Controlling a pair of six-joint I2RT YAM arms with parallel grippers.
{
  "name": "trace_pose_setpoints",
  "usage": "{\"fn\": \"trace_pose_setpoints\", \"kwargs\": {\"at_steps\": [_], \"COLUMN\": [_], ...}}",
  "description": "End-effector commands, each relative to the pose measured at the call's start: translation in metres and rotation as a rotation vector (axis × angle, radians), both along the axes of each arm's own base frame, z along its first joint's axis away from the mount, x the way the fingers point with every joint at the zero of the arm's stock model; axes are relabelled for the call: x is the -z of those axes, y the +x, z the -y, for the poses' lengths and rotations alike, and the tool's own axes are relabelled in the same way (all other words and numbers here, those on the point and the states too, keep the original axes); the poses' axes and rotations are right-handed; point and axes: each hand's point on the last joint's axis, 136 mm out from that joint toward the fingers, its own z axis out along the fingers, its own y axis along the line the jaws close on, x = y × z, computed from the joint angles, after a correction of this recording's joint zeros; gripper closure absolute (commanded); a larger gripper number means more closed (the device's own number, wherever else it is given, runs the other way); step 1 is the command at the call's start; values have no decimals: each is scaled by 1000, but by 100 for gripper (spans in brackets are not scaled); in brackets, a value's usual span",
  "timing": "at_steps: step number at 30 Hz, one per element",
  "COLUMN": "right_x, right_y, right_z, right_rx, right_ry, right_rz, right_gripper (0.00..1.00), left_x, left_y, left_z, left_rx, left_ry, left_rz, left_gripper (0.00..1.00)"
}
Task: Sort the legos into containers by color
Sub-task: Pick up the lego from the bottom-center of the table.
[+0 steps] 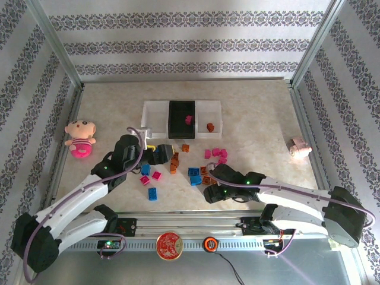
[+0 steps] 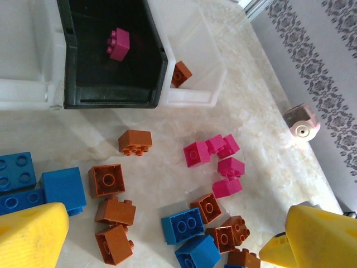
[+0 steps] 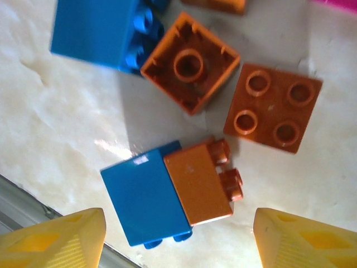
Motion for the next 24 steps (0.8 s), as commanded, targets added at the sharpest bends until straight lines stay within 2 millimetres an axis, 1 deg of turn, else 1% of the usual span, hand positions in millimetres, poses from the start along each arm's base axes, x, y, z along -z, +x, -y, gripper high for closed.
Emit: {"fn": "trace_pose_setpoints", "kwargs": {"at_steps": [1,4,7,10,13,16,17,21,24], "right_x": [0,2,-1,-1,3,7,9,16,20], "right_y": [-2,-7,-11,-6,3,7,8,8,4], "right_z": [1,-8,-27,-41,-46,-51,-50,-47,-49], "right_rx": [16,-3,-48,-84,-99,-124,-128,-151,-180], "right_ry": [-45,-32,10,0,-42,-80,-99,-158,-179], "right_rz": [-11,-41,-45,-20,6,11,10,3,-11], "right_gripper": [30,33,35,36,37,40,41,43,43], "left_x": [-10,-7,-4,-1,1,2,2,2,3], "left_y": [-4,-7,-6,-5,-4,-5,-6,-7,-8], "left_z": [-8,-13,-16,-15,-15,-16,-17,-21,-23], "left_rx": [-37,-52,-66,-67,-65,-63,-64,-72,-76], "left_ry": [-11,0,8,13,23,35,40,51,61], "left_rz": [27,28,27,21,12,8,9,15,15], "left_gripper": [0,0,0,0,0,0,0,0,0]}}
